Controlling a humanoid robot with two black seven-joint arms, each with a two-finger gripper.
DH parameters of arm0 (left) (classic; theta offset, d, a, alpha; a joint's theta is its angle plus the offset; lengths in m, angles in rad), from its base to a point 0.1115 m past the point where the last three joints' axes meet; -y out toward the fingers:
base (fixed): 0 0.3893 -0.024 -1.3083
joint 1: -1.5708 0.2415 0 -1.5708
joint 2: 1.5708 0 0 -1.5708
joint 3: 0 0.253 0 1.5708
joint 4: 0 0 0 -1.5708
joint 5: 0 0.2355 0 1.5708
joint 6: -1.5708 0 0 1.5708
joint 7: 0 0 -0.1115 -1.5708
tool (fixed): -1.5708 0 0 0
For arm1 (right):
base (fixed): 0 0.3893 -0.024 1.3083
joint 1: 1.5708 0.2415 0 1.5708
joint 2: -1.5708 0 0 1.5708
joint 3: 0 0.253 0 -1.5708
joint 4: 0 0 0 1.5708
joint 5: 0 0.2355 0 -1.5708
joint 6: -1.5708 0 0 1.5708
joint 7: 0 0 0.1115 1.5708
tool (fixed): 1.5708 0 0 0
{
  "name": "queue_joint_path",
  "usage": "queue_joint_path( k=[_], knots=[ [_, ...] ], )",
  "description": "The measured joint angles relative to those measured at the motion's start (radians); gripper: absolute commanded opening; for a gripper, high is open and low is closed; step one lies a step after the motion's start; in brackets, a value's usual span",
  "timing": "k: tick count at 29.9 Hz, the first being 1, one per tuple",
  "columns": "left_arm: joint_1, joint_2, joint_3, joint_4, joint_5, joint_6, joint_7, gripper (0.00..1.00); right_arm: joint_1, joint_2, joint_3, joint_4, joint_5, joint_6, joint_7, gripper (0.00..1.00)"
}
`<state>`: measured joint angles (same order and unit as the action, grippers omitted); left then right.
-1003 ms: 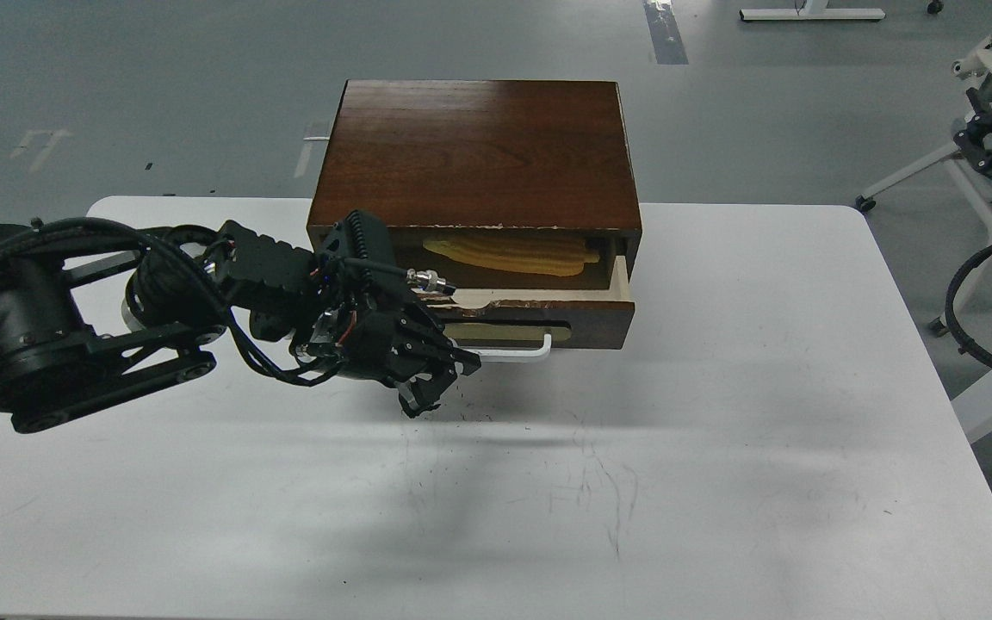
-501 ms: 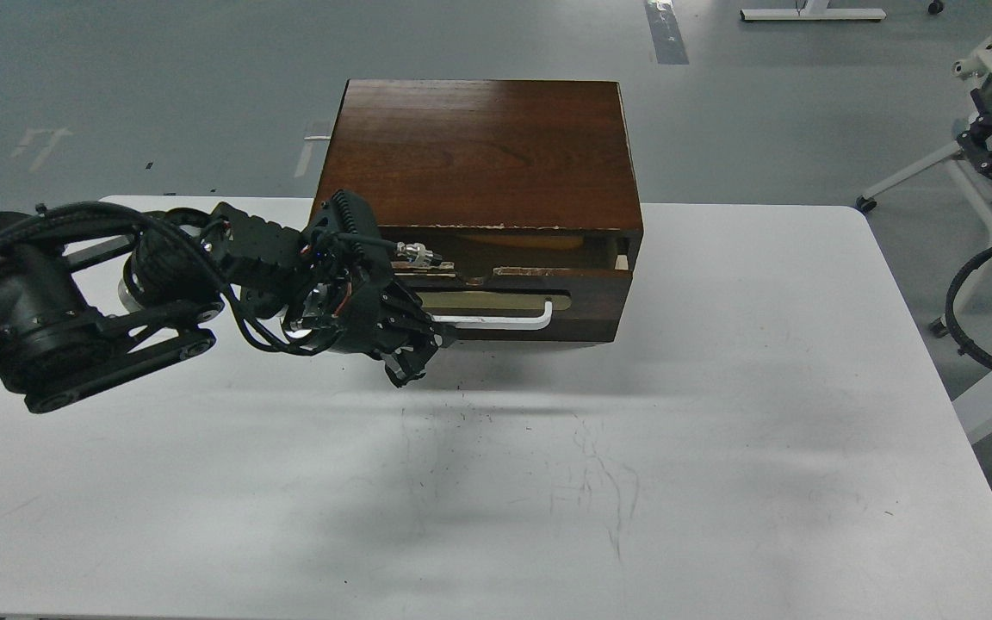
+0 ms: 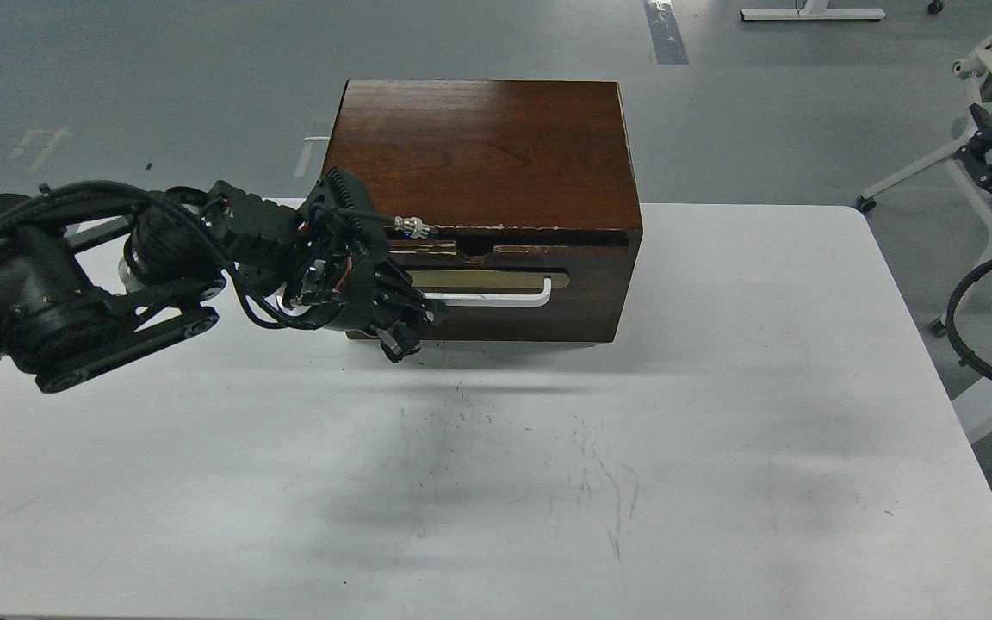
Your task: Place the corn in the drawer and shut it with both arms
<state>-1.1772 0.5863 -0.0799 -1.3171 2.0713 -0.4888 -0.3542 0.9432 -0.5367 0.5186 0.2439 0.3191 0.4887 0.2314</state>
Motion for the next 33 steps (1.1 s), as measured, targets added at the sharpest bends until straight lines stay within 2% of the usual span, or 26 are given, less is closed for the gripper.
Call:
queue_joint_path(
  k=[21,25,32,33],
  knots=[
    [-0.015,-0.011,-0.002,0.035,-0.003,0.000,0.002,0.00,-0.012,-0.011,-0.003,0.001,0.000,0.000,0.000,0.99],
    [-0.031,-0.012,-0.006,0.009,-0.045,0.000,-0.002,0.00,-0.012,-0.011,-0.003,0.001,0.000,0.000,-0.001,0.99],
    [-0.060,0.056,-0.059,-0.130,-0.220,0.000,-0.025,0.00,-0.011,-0.015,0.010,0.001,0.000,0.000,-0.001,0.99],
    [-0.062,0.065,-0.095,-0.129,-0.295,0.000,-0.028,0.14,-0.010,-0.015,0.020,0.001,0.000,0.000,0.000,1.00]
  ],
)
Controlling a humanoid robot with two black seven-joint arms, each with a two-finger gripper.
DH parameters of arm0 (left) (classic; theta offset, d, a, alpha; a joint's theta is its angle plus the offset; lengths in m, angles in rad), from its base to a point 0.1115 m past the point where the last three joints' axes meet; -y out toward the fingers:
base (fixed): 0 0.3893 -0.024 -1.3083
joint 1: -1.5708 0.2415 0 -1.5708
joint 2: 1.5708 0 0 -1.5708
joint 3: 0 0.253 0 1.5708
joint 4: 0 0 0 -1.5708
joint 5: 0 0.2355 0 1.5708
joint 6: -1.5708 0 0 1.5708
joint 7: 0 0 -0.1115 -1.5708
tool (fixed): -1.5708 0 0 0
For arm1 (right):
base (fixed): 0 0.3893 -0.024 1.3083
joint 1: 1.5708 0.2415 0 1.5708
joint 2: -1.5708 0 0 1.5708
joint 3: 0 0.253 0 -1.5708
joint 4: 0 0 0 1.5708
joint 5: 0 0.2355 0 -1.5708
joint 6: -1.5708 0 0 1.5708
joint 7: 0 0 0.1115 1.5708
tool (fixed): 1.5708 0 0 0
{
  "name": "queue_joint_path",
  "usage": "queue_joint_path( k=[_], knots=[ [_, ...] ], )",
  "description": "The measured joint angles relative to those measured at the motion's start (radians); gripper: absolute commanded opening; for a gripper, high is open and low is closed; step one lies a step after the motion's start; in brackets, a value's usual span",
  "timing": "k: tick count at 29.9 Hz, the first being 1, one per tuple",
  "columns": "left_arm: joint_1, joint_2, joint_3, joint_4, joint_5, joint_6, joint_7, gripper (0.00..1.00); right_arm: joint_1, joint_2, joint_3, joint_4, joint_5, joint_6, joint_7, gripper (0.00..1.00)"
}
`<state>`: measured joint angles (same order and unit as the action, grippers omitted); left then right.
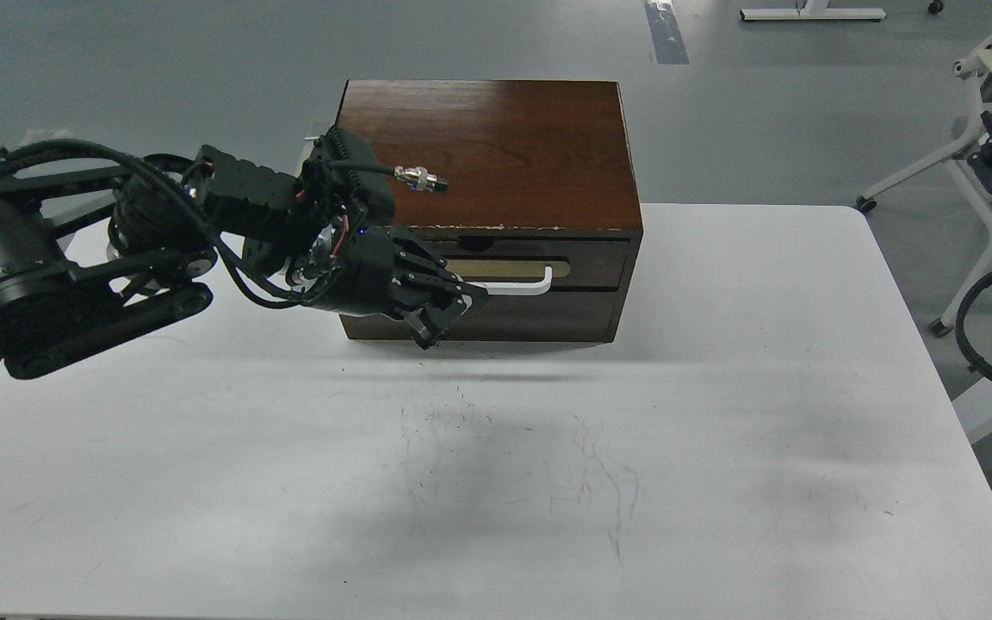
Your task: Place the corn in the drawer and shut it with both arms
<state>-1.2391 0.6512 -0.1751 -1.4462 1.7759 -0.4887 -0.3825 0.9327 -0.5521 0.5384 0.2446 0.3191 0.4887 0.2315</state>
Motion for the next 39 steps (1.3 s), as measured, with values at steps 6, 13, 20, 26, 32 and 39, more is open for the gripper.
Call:
queue_joint_path(
  k=[6,13,20,26,32,39],
  knots=[
    [0.003,0.033,-0.204,0.156,-0.547,0.000,-0.008,0.92,0.018,0.000,0.036,0.002,0.000,0.000,0.000,1.00],
    [0.008,0.031,-0.264,0.519,-1.285,0.000,0.004,0.98,0.050,0.005,0.034,0.003,-0.001,0.000,-0.003,1.00],
    [0.058,-0.010,-0.268,0.826,-1.808,0.000,0.009,0.98,0.057,-0.001,0.038,0.007,-0.002,0.000,-0.010,0.99],
    [0.083,-0.074,-0.270,1.098,-2.000,0.001,0.078,0.98,0.070,-0.001,0.053,0.014,0.002,0.000,-0.012,0.99],
    [0.122,-0.128,-0.271,1.194,-2.018,0.000,0.106,0.97,0.064,0.008,0.157,0.013,0.020,0.000,-0.041,0.99],
    [0.221,-0.162,-0.409,1.202,-2.020,0.000,0.127,0.98,0.040,0.007,0.193,0.013,0.059,0.000,-0.061,1.00]
  ],
)
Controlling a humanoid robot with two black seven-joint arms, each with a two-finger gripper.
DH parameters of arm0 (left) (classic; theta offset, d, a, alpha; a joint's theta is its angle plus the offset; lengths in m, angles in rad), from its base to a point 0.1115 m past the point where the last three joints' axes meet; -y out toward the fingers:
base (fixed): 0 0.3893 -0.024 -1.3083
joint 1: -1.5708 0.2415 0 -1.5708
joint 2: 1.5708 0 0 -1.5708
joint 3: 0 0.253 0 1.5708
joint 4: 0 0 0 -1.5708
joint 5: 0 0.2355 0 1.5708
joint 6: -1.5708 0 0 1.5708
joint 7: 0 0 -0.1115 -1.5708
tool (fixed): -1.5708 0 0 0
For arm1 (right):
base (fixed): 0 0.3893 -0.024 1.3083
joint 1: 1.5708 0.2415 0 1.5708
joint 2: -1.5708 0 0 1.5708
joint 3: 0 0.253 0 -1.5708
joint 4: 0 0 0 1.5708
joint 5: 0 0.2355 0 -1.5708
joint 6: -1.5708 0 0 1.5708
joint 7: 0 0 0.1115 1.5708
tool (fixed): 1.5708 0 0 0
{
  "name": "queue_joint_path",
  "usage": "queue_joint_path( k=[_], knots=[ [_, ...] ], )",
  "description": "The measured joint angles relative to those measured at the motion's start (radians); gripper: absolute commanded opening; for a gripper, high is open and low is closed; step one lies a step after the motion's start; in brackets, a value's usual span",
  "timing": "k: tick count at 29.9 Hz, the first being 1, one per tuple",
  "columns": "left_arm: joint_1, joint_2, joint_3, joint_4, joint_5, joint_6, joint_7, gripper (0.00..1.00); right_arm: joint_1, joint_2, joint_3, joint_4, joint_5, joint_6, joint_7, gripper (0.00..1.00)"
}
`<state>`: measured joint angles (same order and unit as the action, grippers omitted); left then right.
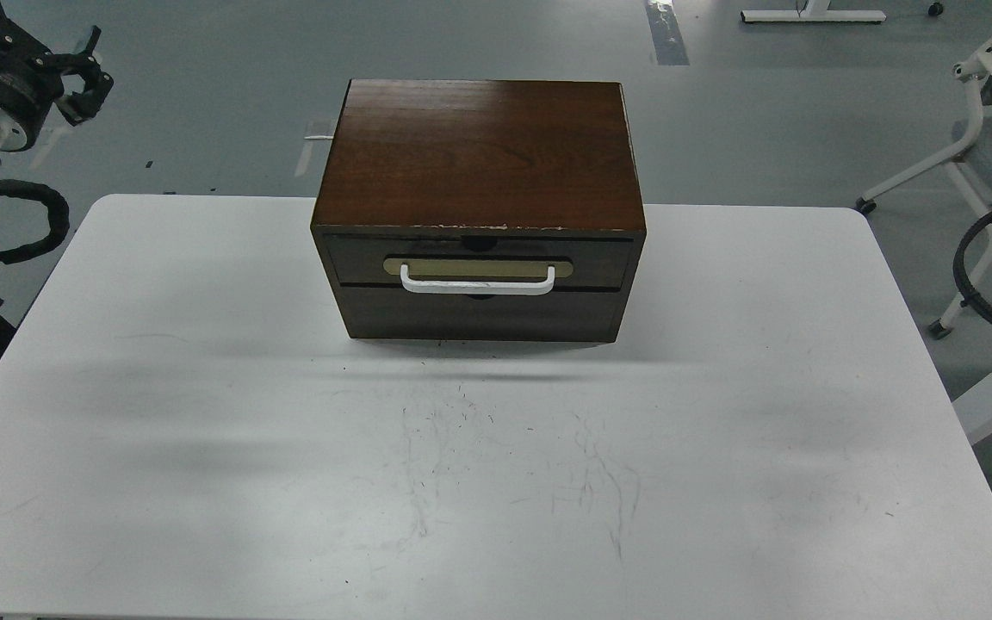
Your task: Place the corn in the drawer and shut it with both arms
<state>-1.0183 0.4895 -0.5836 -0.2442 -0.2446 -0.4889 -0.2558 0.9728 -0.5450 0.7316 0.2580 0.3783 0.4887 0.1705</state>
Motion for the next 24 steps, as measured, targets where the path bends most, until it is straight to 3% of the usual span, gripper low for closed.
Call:
queue_joint_path(
  k=[7,24],
  knots=[
    [0.060,0.003,-0.113,0.000,-0.006,0.000,0.018,0.98,-0.033,0.025,-0.003,0.005,0.029,0.000,0.003,1.00],
    [0.158,-0.005,-0.116,0.001,-0.006,0.000,0.019,0.98,-0.038,0.040,-0.026,0.000,0.016,0.000,0.016,1.00]
  ],
)
